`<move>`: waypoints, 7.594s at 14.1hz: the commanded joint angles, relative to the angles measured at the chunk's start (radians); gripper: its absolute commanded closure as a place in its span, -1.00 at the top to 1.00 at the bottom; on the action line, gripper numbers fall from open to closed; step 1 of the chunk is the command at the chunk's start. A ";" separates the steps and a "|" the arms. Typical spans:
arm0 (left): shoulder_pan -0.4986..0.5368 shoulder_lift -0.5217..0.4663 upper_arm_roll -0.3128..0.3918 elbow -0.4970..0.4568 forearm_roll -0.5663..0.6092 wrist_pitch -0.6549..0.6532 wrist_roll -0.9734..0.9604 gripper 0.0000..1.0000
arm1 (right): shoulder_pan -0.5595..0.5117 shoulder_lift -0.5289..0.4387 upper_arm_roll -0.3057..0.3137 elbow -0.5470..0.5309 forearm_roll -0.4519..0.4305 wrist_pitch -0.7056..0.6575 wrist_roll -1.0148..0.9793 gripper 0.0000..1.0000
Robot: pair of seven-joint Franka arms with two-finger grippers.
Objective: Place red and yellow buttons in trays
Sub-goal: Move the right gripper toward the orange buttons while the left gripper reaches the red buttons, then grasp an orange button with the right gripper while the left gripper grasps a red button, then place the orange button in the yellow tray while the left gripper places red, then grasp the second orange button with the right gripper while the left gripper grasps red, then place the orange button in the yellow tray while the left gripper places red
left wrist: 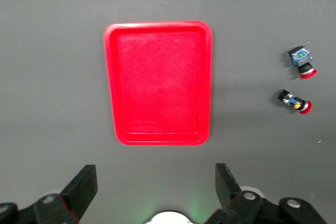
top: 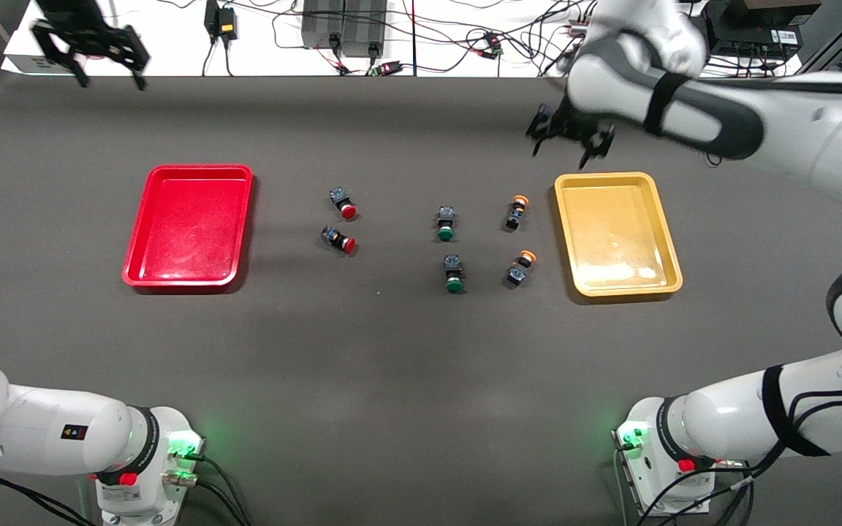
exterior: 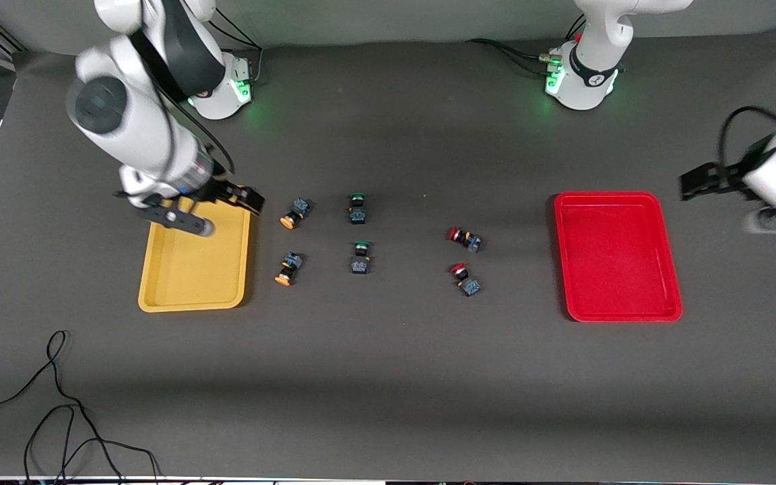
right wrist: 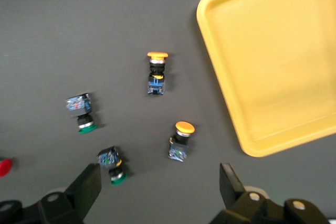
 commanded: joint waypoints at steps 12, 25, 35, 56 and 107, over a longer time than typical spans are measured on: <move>-0.278 0.432 -0.185 -0.117 -0.114 0.380 -0.834 1.00 | 0.119 0.254 0.008 -0.344 0.021 0.512 0.335 1.00; -0.278 0.489 -0.175 -0.273 -0.111 0.632 -0.868 0.77 | 0.116 0.277 0.003 -0.344 0.013 0.540 0.340 -0.28; -0.308 0.487 -0.179 -0.325 -0.115 0.778 -0.965 -1.00 | 0.101 -0.110 -0.096 -0.264 0.022 0.111 0.243 -0.46; 0.163 0.088 -0.173 -0.765 0.032 0.777 -0.328 -1.00 | 0.101 0.090 -0.506 -0.508 0.019 0.469 -0.340 0.99; 0.287 0.169 -0.215 -0.381 0.087 0.377 -0.147 -1.00 | 0.078 0.041 -0.504 -0.212 0.094 0.195 -0.404 -0.68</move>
